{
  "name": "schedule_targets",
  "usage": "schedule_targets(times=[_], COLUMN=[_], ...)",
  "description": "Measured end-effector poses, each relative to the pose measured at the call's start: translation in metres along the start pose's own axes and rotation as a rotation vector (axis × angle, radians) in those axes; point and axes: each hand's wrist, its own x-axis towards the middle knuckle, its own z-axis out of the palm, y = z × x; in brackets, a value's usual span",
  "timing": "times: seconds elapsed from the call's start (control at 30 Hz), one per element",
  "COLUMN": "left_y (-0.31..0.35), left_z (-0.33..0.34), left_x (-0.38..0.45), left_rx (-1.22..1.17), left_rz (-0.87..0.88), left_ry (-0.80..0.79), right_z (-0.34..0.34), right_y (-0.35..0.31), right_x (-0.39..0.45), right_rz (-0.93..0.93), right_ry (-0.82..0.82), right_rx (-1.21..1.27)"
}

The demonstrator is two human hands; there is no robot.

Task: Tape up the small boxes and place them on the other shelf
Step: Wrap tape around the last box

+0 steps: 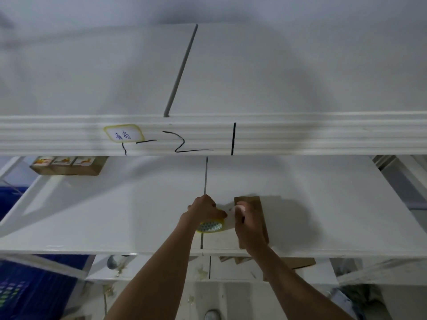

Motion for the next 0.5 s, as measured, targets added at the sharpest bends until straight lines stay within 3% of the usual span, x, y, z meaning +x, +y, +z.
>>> schedule_targets(times=[0.5], left_y=[-0.0008], left_z=[-0.0016], left_x=[0.0013], left_rx=[-0.021], left_rz=[0.0], left_ry=[-0.009], right_z=[0.0067], right_y=[0.006], right_x=[0.0024], right_rz=[-0.055], right_ry=[-0.023], right_rx=[-0.08])
